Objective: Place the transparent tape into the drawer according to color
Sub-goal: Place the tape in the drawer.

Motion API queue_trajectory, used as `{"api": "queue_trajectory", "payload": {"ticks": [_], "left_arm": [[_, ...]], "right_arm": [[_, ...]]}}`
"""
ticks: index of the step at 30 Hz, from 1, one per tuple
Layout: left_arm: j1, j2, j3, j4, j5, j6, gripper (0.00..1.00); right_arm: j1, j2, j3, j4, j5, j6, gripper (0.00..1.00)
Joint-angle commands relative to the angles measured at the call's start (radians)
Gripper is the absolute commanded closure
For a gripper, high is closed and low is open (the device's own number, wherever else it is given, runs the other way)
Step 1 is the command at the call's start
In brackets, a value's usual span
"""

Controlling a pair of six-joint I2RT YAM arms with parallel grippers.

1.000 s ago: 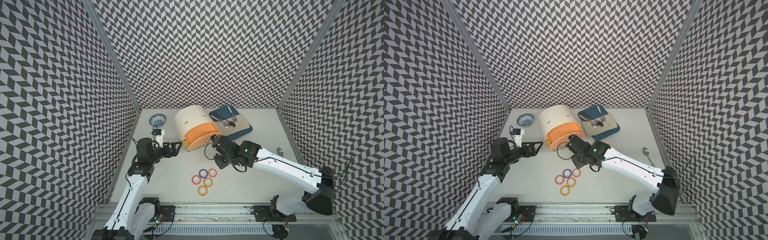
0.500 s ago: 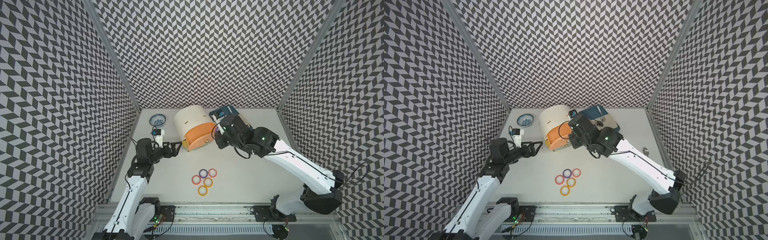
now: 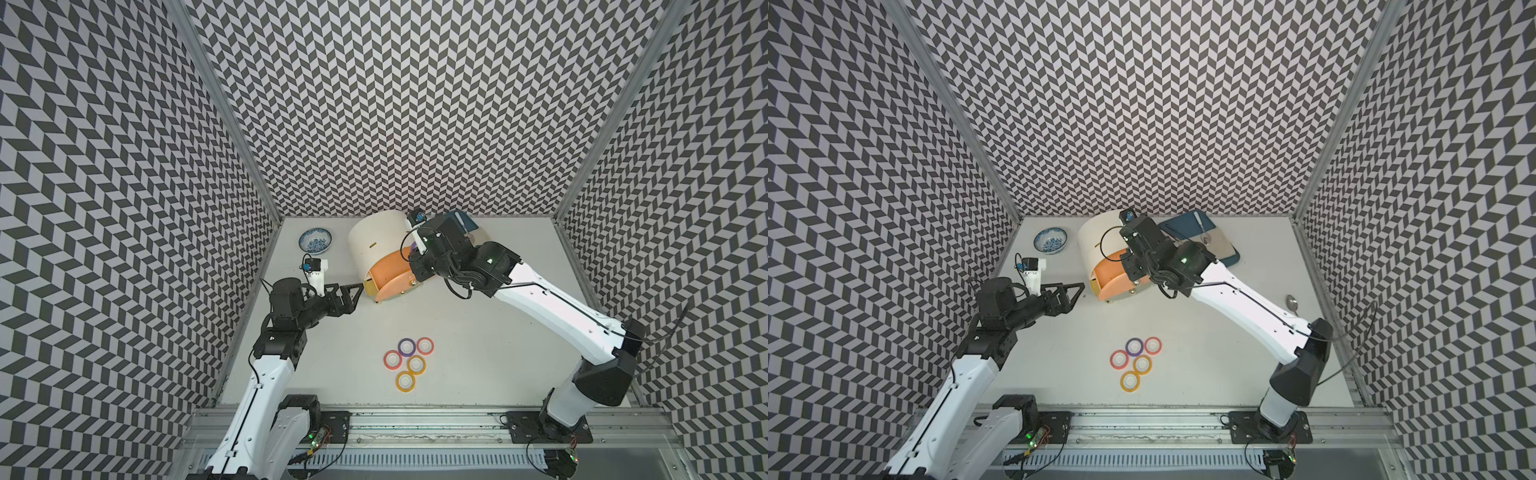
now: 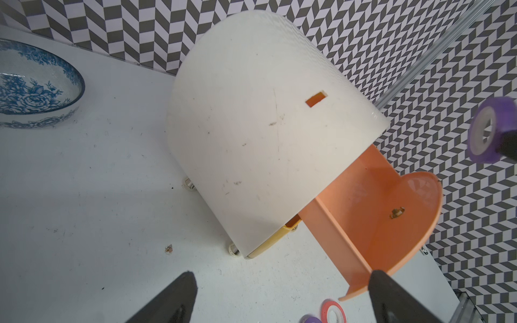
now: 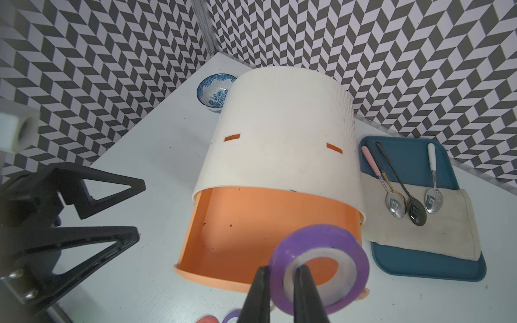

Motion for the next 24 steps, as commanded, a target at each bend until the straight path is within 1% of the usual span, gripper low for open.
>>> {"api": "queue_trajectory", "payload": {"ticks": [1, 8, 13, 16, 19, 20, 21, 24], "left_arm": [[0.000, -0.019, 0.003, -0.016, 0.009, -0.007, 0.00], [-0.009, -0.019, 0.012, -0.037, 0.010, -0.019, 0.00], [-0.012, -0.046, 0.019, -0.069, 0.019, -0.049, 0.00], [-0.012, -0.061, 0.017, -0.089, 0.020, -0.065, 0.00], [-0.018, -0.072, 0.016, -0.102, 0.011, -0.075, 0.00], [-0.020, -0.073, 0.018, -0.109, 0.010, -0.076, 0.00], [-0.020, -0.073, 0.020, -0.116, 0.011, -0.075, 0.00], [-0.023, -0.080, 0.019, -0.135, 0.010, -0.075, 0.00]], "right_arm": [[-0.012, 0.014, -0.003, 0.075, -0.034, -0.017, 1.00], [-0.025, 0.036, -0.037, 0.087, -0.068, -0.019, 1.00], [-0.027, 0.046, -0.055, 0.088, -0.092, -0.020, 1.00], [-0.031, 0.052, -0.057, 0.089, -0.101, -0.023, 0.93], [-0.034, 0.057, -0.054, 0.089, -0.105, -0.028, 0.76], [-0.035, 0.057, -0.054, 0.089, -0.107, -0.029, 0.66], [-0.037, 0.056, -0.053, 0.091, -0.107, -0.031, 0.60], [-0.037, 0.050, -0.047, 0.091, -0.104, -0.033, 0.49]]}}
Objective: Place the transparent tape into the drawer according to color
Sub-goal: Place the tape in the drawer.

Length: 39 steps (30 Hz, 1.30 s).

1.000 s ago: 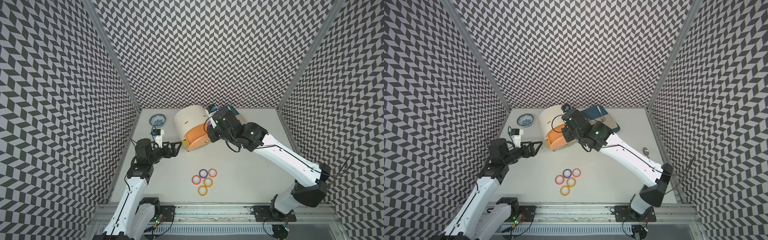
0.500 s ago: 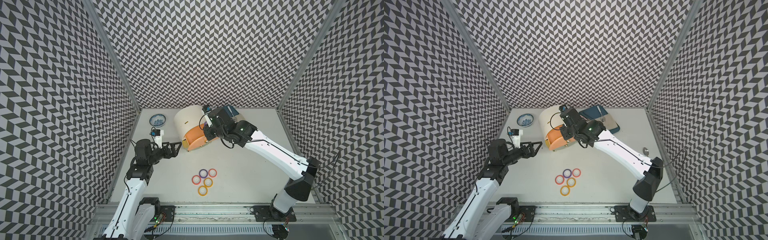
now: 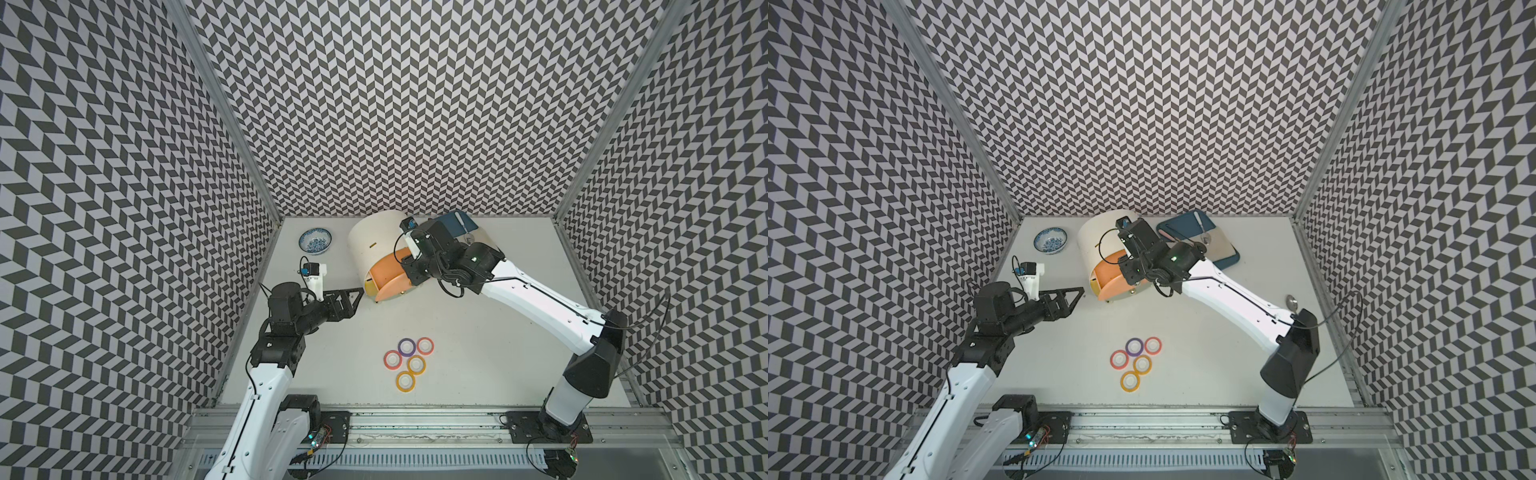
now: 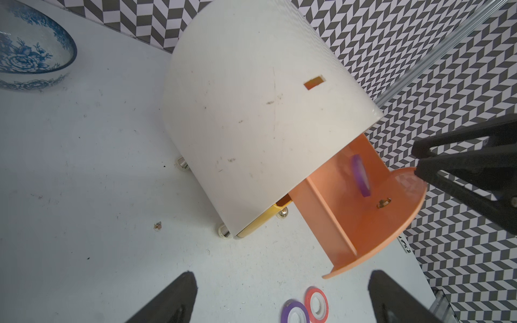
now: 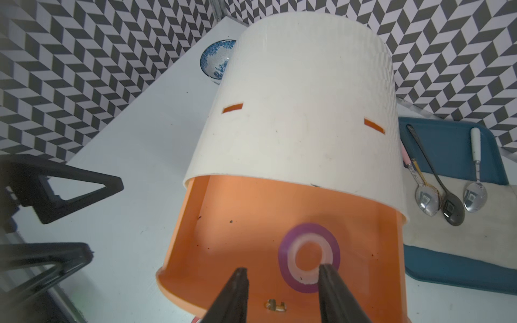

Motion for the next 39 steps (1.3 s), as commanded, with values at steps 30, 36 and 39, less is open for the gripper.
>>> {"api": "queue_trajectory", "payload": {"ticks": [30, 36, 39], "left_arm": [[-0.810, 0.059, -0.004, -0.156, -0.583, -0.226, 0.00], [-0.958, 0.208, -0.006, -0.101, -0.693, -0.216, 0.02], [-1.000, 0.307, 0.022, -0.088, -0.716, -0.194, 0.04]], "right_arm": [[-0.124, -0.470, -0.576, 0.139, -0.161, 0.117, 0.00], [-0.177, -0.555, -0.669, 0.145, -0.185, 0.131, 0.00], [-0.204, -0.583, -0.709, 0.152, -0.202, 0.134, 0.00]]}}
